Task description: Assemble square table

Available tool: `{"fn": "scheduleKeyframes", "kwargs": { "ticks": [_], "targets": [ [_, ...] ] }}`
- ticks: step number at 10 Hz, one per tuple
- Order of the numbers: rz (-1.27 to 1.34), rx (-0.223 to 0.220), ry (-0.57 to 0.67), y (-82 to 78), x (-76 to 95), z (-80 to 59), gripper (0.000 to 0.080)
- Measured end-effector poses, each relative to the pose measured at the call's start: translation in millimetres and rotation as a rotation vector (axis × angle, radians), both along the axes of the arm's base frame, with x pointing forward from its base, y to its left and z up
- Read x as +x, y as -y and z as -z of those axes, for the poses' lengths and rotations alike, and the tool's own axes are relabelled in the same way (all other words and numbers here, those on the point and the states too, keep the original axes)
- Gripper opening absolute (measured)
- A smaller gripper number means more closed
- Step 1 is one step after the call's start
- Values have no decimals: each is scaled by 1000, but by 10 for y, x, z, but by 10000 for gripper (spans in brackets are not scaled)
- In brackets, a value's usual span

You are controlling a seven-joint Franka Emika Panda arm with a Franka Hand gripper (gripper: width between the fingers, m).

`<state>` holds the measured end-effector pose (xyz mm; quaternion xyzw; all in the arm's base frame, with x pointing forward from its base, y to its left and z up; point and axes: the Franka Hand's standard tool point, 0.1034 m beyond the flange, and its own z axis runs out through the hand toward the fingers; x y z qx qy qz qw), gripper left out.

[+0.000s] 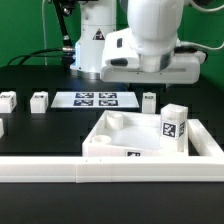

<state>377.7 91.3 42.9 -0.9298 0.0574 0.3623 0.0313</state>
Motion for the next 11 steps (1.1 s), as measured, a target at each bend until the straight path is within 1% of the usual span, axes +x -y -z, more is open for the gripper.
{"fn": "scheduleKeyframes", "kwargs": {
  "ticks": [1, 2, 4, 6, 7, 8, 9, 11],
  "targets": [
    [3, 3, -67, 7, 11, 22, 649],
    [7, -4, -84, -8, 38, 54, 649],
    [12, -9, -84, -12, 35, 60, 649],
    [8, -9, -77, -31, -6, 113, 649],
    [-4, -2, -68, -75, -45, 151, 649],
    [-42, 30, -43, -82, -59, 197, 649],
    [-54, 37, -25, -76, -67, 236, 649],
    [-51, 35, -26, -68, -68, 239, 649]
  ]
}}
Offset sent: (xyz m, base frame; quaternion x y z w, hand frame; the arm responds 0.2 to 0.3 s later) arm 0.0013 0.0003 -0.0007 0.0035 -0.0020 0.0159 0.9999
